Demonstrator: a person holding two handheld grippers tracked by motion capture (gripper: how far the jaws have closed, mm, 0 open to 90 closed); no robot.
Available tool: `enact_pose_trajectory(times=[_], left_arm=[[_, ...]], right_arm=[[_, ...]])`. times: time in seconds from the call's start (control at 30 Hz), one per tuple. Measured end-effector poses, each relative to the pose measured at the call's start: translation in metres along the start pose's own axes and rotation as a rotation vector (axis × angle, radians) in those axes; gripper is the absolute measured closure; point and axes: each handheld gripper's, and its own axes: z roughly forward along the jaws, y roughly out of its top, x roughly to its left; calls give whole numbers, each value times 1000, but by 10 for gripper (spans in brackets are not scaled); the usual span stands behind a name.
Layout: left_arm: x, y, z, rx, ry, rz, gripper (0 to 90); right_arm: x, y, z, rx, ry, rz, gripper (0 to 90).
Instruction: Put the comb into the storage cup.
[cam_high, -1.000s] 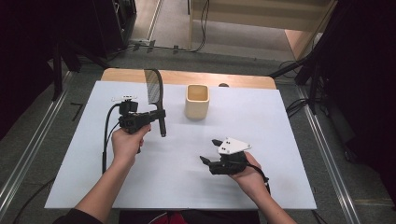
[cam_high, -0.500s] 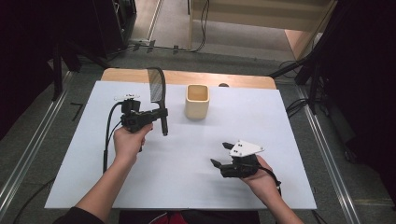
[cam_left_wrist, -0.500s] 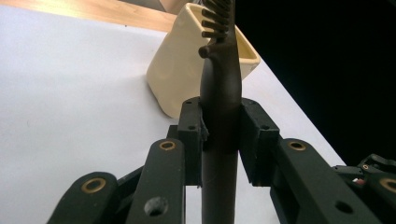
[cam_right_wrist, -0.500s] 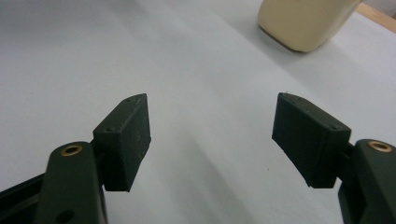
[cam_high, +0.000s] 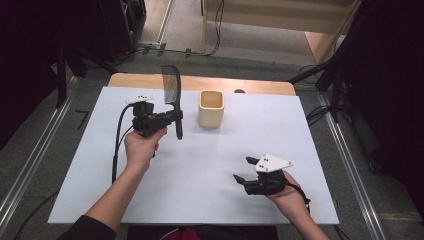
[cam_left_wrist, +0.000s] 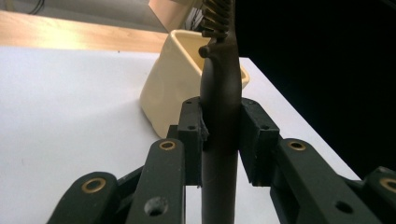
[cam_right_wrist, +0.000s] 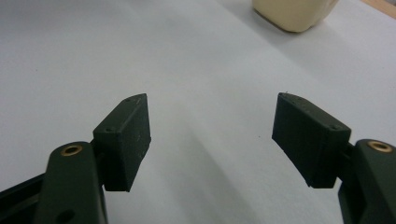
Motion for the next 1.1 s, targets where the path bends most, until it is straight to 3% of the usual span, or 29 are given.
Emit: enact_pose_trajectory(times=[0.33, 0.67, 0.97, 1.1], left_arm=[[-9, 8, 8, -36, -4, 24, 733], [-16, 18, 21, -74, -51, 38, 733], [-24, 29, 29, -75, -42, 80, 733], [-24, 35, 32, -88, -40, 79, 733]], right_arm=[[-4, -7, -8, 9, -7, 9, 261], [-5, -12, -12, 21, 2, 13, 261], [-7, -15, -12, 24, 12, 33, 261], [-7, -14, -12, 18, 11, 29, 261]])
